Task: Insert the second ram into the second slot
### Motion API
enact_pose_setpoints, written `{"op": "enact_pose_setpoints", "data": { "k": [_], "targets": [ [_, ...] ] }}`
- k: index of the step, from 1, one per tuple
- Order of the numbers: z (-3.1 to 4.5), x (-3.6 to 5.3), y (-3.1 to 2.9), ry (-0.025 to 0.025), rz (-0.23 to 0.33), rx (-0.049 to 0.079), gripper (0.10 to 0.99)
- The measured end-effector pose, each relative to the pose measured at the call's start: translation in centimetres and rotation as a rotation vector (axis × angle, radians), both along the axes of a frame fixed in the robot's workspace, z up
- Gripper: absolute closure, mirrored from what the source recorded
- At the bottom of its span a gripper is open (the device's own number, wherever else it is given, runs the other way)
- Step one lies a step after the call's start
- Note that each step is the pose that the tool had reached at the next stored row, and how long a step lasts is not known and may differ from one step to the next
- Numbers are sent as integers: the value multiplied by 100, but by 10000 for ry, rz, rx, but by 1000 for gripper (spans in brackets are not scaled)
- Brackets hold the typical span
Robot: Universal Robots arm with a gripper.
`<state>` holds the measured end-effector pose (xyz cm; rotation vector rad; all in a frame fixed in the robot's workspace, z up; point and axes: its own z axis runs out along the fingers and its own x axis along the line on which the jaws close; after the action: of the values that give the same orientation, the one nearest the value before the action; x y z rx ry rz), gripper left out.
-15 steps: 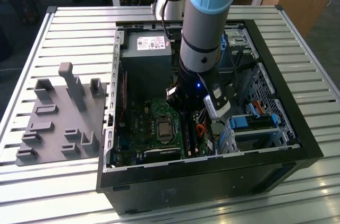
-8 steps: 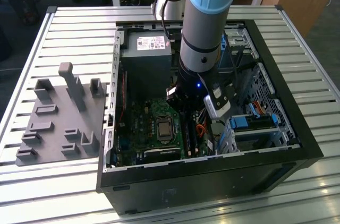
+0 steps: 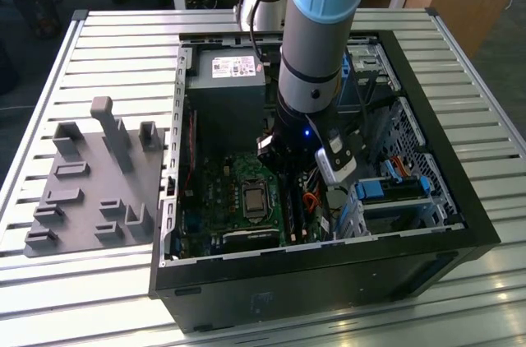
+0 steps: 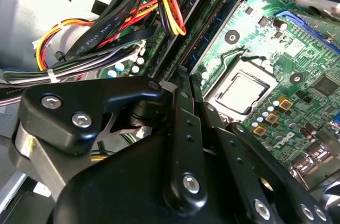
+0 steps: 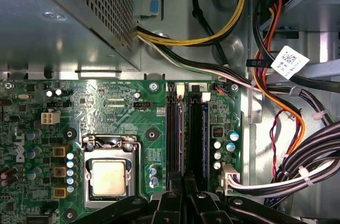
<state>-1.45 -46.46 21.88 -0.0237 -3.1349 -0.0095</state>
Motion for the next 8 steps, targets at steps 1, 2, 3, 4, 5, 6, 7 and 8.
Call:
{"op": "enact_pose_setpoints", "data": {
  "k": [1,2,3,4,5,6,7,8],
  "targets": [
    [-2,0,0,-1,0,1,953],
    [-4,0,0,-1,0,1,953],
    [-6,0,0,-1,0,1,953],
    [-8,0,0,-1,1,2,953],
    [-10,0,0,-1,1,2,953],
    [-13,0,0,-1,1,2,953],
    [-15,0,0,-1,1,1,953],
    [-17,0,0,-1,1,1,953]
  ]
}}
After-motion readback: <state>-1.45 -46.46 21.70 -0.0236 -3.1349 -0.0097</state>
